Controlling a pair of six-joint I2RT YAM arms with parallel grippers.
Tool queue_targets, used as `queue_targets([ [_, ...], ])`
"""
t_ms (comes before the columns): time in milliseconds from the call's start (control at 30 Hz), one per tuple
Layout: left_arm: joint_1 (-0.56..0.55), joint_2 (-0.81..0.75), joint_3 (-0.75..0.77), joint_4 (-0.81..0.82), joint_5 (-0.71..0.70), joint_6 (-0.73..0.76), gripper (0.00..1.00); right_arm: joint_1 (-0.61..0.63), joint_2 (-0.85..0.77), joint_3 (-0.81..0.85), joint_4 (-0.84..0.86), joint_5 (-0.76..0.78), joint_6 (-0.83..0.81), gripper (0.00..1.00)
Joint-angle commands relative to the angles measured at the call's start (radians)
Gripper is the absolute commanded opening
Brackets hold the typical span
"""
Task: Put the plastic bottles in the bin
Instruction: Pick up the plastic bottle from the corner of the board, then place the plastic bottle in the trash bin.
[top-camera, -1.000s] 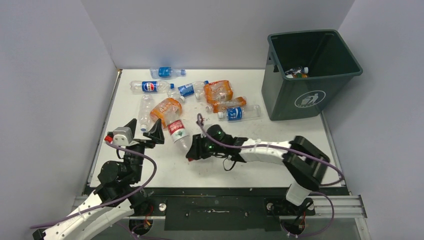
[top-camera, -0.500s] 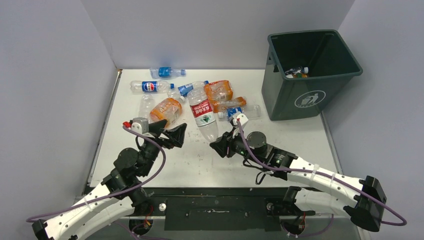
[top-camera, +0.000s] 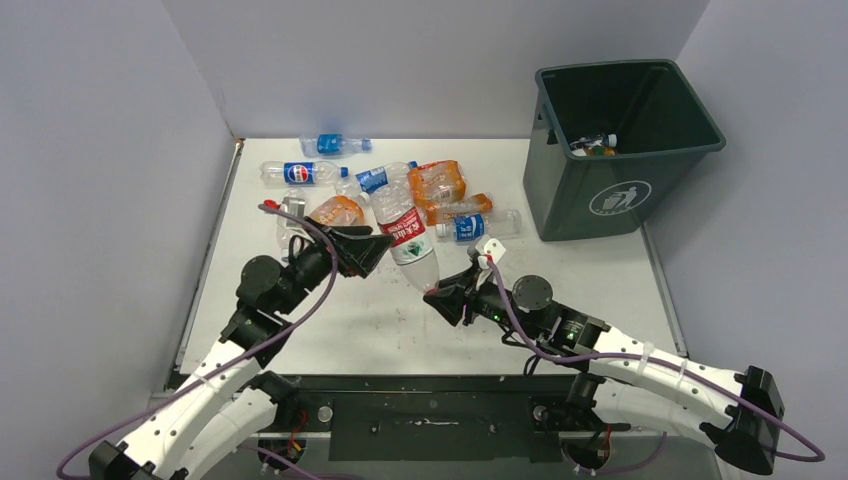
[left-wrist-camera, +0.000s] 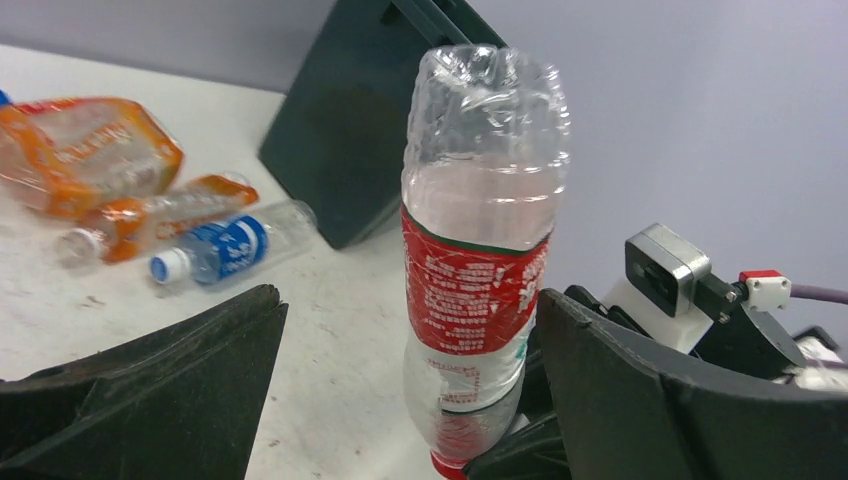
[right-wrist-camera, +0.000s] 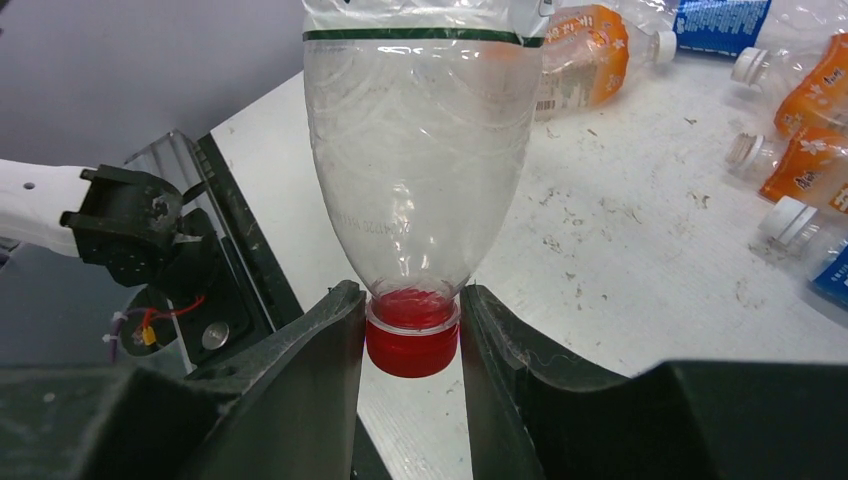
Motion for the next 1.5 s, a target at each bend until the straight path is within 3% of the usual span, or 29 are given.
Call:
queue_targets([
  [0, 0.036, 0.073, 0.019, 0.236, 0.3, -0.151, 0.96, 0.018, -0.025, -0.004, 0.092, -0.036, -0.034, 0.05],
  [233, 0.036, 0.139, 0.034, 0.335, 0.357, -0.173, 0.99, 0.035, -0.025, -0.019, 0.093, -0.032, -0.034, 0.05],
  [433, 0.033, 0.166, 0.041, 0.36, 0.405, -0.149, 0.71, 0.051, -0.022, -0.031, 0.096, -0.005, -0.027, 0.05],
  [533, 0.031, 0.164, 0.039, 0.359, 0.411, -0.12, 0.51, 0.058, -0.021, -0.03, 0.096, 0.004, -0.02, 0.07],
  [567, 0.03, 0.158, 0.038, 0.356, 0.406, -0.109, 0.46, 0.06, -0.02, -0.026, 0.09, 0.011, -0.019, 0.18],
  [633, 0.03, 0.139, 0.027, 0.352, 0.367, -0.086, 0.39, 0.063, -0.023, -0.017, 0.075, 0.02, -0.017, 0.54],
  [700, 0.03, 0.116, 0.021, 0.343, 0.33, -0.058, 0.33, 0.066, -0.03, -0.007, 0.066, 0.036, -0.008, 0.78],
  [800, 0.03, 0.089, 0.037, 0.309, 0.311, 0.014, 0.25, 0.072, -0.054, 0.012, 0.047, 0.066, 0.012, 0.99],
  [833, 0.029, 0.078, 0.053, 0.283, 0.312, 0.064, 0.23, 0.072, -0.066, 0.023, 0.035, 0.076, 0.022, 0.94],
  [967, -0.018, 0.017, 0.146, 0.034, 0.282, 0.452, 0.17, 0.051, -0.135, 0.071, -0.015, 0.174, 0.105, 0.9],
  [1100, -0.236, -0.042, 0.183, -0.249, 0.078, 1.103, 0.17, -0.036, -0.133, 0.141, -0.091, 0.167, 0.236, 0.9],
  [1167, -0.342, -0.076, 0.147, -0.287, 0.009, 1.323, 0.16, -0.108, -0.108, 0.171, -0.098, 0.063, 0.305, 0.9],
  [1300, -0.522, -0.135, 0.061, -0.268, -0.226, 1.682, 0.02, -0.351, -0.03, 0.172, -0.028, -0.271, 0.524, 0.9],
  [1400, -0.619, -0.169, -0.043, -0.157, -0.374, 1.966, 0.0, -0.505, 0.027, 0.071, 0.248, -0.518, 0.77, 0.9],
  [1467, -0.671, -0.172, -0.074, -0.18, -0.443, 2.129, 0.0, -0.54, 0.085, 0.024, 0.429, -0.609, 0.892, 0.9],
])
